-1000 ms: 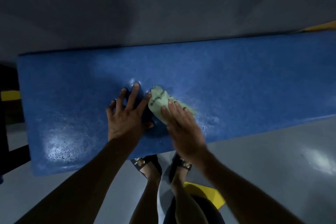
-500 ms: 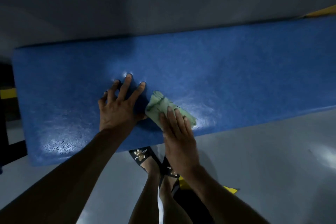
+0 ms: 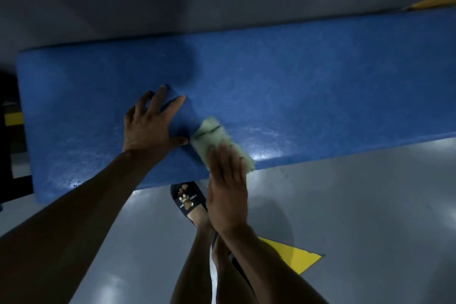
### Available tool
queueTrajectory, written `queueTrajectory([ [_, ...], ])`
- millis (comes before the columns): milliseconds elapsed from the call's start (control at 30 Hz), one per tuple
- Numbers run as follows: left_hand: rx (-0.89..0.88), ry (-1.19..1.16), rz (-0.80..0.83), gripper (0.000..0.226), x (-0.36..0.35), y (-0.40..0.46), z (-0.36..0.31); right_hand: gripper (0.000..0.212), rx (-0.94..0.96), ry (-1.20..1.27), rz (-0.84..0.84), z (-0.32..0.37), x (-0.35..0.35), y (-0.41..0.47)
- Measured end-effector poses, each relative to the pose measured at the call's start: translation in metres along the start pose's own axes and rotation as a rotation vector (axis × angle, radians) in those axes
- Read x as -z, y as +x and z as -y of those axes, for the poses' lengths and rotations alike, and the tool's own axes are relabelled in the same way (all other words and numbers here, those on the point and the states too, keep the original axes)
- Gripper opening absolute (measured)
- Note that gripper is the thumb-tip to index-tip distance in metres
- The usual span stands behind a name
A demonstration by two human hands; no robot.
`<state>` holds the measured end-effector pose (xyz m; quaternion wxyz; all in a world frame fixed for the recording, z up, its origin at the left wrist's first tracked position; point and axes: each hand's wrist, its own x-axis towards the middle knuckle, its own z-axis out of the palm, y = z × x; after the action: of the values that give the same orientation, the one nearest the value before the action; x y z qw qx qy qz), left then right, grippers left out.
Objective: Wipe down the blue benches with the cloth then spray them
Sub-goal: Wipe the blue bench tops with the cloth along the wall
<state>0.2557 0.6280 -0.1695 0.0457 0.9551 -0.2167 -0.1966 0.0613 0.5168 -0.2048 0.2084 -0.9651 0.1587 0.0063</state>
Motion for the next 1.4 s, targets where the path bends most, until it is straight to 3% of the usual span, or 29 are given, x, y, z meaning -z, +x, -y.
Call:
queueTrajectory([
  [67,-0.007,0.008,-0.032,0.105,0.0,-0.003,0.002,0.068,0.213,-0.05,0.103,-0.026,0.015,0.001],
  [133,-0.02,-0.011,-0.061,0.101,-0.002,-0.011,0.007,0.073,0.29,-0.09,0.157,-0.072,0.036,0.011],
  [233,-0.024,-0.04,-0.122,0.08,-0.007,-0.03,0.011,0.06,0.08,-0.12,0.046,-0.15,0.072,0.014],
  [300,-0.024,-0.047,-0.153,0.064,-0.01,-0.042,0.013,0.064,-0.137,-0.064,-0.025,-0.175,0.086,0.012],
  [400,-0.037,-0.054,-0.14,0.059,-0.013,-0.058,0.015,0.07,-0.457,-0.047,-0.126,-0.133,0.065,0.023],
  [433,-0.044,-0.065,-0.133,0.058,-0.015,-0.063,0.015,0.065,-0.45,-0.049,-0.147,-0.108,0.054,0.027],
  [567,-0.063,-0.081,-0.103,0.059,-0.021,-0.082,0.015,0.059,0.11,-0.108,0.079,-0.034,0.024,0.007],
  [667,-0.065,-0.081,-0.069,0.063,-0.02,-0.097,0.025,0.052,0.292,-0.181,0.169,-0.049,0.039,0.019],
  [800,-0.019,-0.094,-0.078,0.066,-0.014,-0.114,0.05,0.036,0.486,-0.315,0.089,-0.096,0.075,0.054],
  [867,0.004,-0.097,-0.086,0.065,-0.012,-0.123,0.062,0.037,0.377,-0.358,0.046,-0.121,0.094,0.065],
  [967,0.028,-0.076,-0.089,0.065,-0.01,-0.135,0.083,0.041,0.057,-0.324,0.039,-0.152,0.117,0.07],
  [1067,0.044,-0.081,-0.097,0.065,-0.008,-0.136,0.099,0.04,-0.142,-0.255,0.055,-0.152,0.117,0.067],
  [1300,0.005,-0.135,-0.102,0.065,-0.013,-0.133,0.132,0.037,-0.399,-0.171,-0.126,-0.085,0.068,0.073],
  [1400,-0.024,-0.136,-0.101,0.064,-0.018,-0.133,0.147,0.032,-0.279,-0.14,-0.172,-0.017,0.023,0.059],
])
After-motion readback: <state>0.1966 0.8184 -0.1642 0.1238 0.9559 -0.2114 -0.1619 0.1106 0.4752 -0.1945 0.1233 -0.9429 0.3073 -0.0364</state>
